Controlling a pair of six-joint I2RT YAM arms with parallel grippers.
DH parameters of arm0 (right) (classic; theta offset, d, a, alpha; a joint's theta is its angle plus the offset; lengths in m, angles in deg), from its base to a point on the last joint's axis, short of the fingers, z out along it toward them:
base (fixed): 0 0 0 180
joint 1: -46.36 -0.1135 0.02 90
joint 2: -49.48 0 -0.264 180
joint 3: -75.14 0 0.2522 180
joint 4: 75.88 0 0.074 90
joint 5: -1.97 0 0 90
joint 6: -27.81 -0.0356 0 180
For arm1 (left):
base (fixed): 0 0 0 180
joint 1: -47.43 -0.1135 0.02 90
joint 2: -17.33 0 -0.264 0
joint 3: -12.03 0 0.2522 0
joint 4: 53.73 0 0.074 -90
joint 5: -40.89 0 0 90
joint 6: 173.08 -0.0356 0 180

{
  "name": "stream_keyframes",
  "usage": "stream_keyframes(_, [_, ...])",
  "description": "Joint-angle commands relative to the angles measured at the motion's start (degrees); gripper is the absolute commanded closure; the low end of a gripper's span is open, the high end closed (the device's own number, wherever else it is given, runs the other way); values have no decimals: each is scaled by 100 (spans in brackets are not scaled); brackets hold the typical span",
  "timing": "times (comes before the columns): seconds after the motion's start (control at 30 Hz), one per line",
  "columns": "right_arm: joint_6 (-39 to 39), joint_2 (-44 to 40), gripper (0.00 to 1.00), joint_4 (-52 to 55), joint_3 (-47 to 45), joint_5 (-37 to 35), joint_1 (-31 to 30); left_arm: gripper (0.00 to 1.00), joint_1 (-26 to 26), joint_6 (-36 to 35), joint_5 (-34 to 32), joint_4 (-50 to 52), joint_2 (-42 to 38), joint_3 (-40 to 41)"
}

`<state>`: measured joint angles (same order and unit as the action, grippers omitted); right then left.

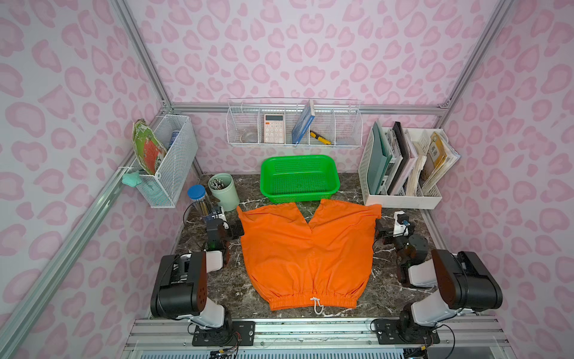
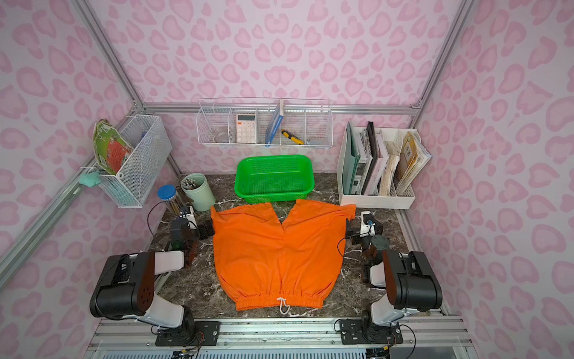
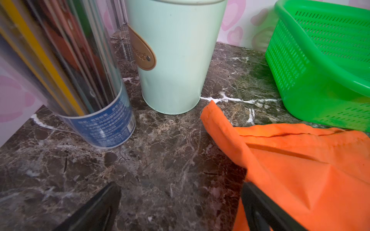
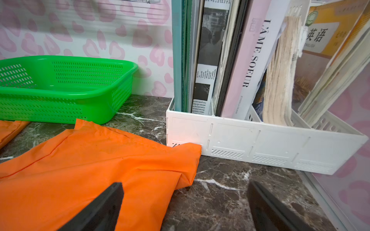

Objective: Roll up the shorts
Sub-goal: Fold the shorts at the center of the board.

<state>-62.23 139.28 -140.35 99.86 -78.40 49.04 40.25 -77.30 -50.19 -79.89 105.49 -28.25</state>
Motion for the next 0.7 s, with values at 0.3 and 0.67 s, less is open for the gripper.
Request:
stream_keyframes(0.3, [-46, 3, 0, -77, 29, -12, -1, 1, -7, 2, -6, -112, 17, -15])
stream_keyframes(0.67, [-42, -5, 0, -77, 23, -16, -3, 1, -54, 21, 82, -104, 17, -28])
